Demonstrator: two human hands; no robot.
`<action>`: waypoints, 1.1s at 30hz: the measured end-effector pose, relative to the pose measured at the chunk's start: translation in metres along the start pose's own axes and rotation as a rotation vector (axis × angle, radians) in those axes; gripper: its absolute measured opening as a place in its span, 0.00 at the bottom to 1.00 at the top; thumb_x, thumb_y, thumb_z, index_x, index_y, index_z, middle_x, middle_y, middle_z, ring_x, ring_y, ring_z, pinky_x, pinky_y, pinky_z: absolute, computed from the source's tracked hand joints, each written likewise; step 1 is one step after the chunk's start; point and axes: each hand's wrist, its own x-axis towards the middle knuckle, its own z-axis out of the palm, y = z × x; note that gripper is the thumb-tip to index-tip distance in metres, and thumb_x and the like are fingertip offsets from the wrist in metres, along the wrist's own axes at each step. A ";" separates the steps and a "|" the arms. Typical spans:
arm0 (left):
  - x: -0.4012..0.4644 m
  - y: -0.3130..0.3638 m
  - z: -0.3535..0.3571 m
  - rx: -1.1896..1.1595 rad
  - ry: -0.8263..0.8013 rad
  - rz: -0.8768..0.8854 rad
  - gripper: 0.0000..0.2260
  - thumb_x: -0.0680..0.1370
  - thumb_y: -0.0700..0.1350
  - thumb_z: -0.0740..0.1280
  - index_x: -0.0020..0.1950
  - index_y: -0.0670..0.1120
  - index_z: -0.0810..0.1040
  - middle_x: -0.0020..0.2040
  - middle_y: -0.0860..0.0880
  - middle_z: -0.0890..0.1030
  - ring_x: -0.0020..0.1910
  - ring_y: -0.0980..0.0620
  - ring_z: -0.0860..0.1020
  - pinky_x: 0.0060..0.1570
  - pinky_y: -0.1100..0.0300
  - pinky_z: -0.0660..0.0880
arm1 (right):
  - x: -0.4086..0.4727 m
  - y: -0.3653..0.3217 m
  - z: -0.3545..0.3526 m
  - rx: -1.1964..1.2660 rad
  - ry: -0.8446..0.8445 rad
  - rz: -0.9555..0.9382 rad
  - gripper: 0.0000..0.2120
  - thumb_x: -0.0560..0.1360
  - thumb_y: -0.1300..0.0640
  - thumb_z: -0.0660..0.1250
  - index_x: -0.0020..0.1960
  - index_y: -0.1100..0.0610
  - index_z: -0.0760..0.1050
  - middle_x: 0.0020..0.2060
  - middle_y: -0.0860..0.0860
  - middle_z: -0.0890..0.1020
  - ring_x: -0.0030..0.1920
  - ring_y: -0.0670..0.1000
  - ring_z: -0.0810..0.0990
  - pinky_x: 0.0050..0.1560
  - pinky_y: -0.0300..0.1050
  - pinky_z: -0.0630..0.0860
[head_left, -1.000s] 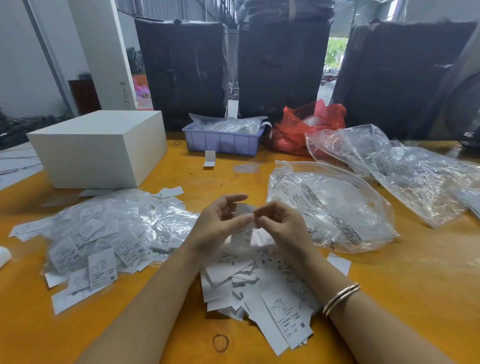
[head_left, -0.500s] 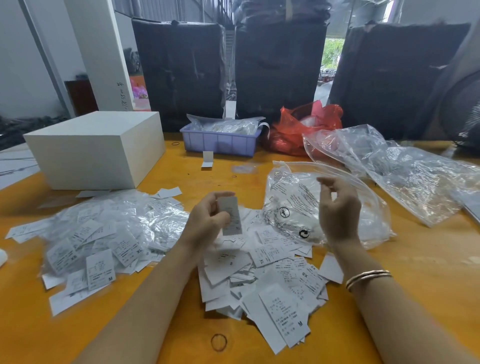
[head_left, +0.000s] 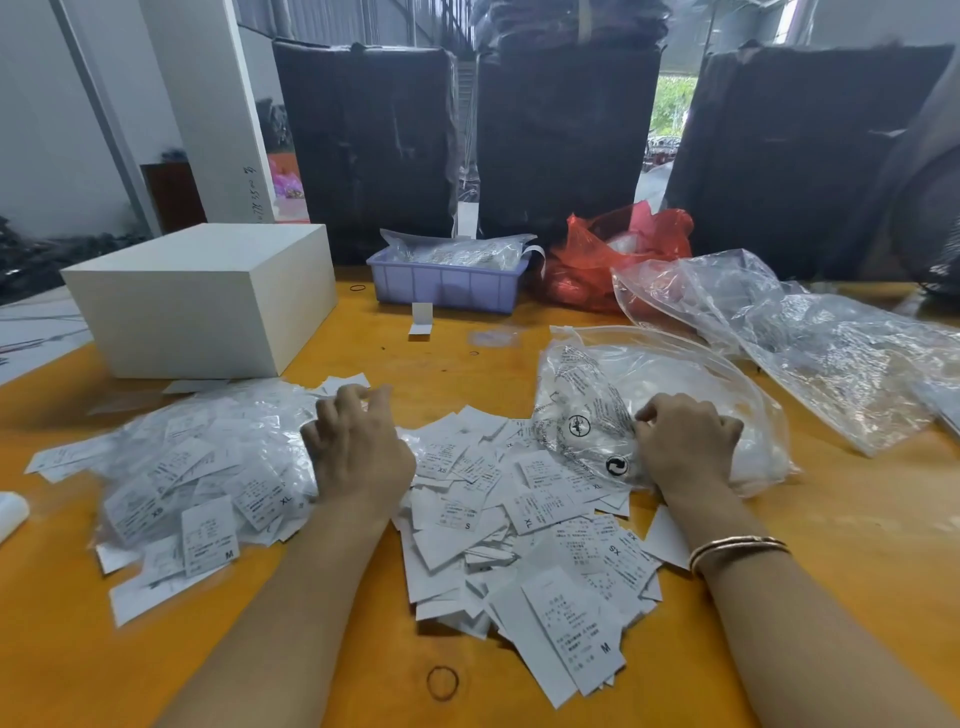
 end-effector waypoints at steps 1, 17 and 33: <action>-0.001 0.003 0.000 -0.057 0.024 0.029 0.26 0.72 0.40 0.62 0.70 0.50 0.67 0.66 0.46 0.68 0.62 0.45 0.64 0.54 0.54 0.63 | -0.001 0.001 -0.001 0.052 0.033 0.007 0.04 0.74 0.54 0.67 0.45 0.52 0.80 0.45 0.51 0.80 0.49 0.55 0.74 0.48 0.49 0.59; -0.018 0.038 -0.008 -1.190 -0.511 0.217 0.13 0.71 0.57 0.66 0.51 0.52 0.80 0.49 0.50 0.83 0.51 0.54 0.79 0.52 0.60 0.74 | -0.045 -0.064 -0.028 1.420 -0.612 -0.295 0.13 0.72 0.68 0.67 0.52 0.56 0.70 0.35 0.50 0.80 0.35 0.50 0.79 0.42 0.41 0.77; -0.013 0.035 -0.008 -1.481 -0.398 -0.095 0.10 0.74 0.37 0.70 0.53 0.48 0.79 0.40 0.50 0.79 0.37 0.60 0.77 0.35 0.72 0.72 | -0.030 -0.040 -0.027 0.455 -0.898 -0.517 0.10 0.67 0.45 0.73 0.42 0.44 0.72 0.49 0.40 0.70 0.51 0.43 0.67 0.52 0.41 0.68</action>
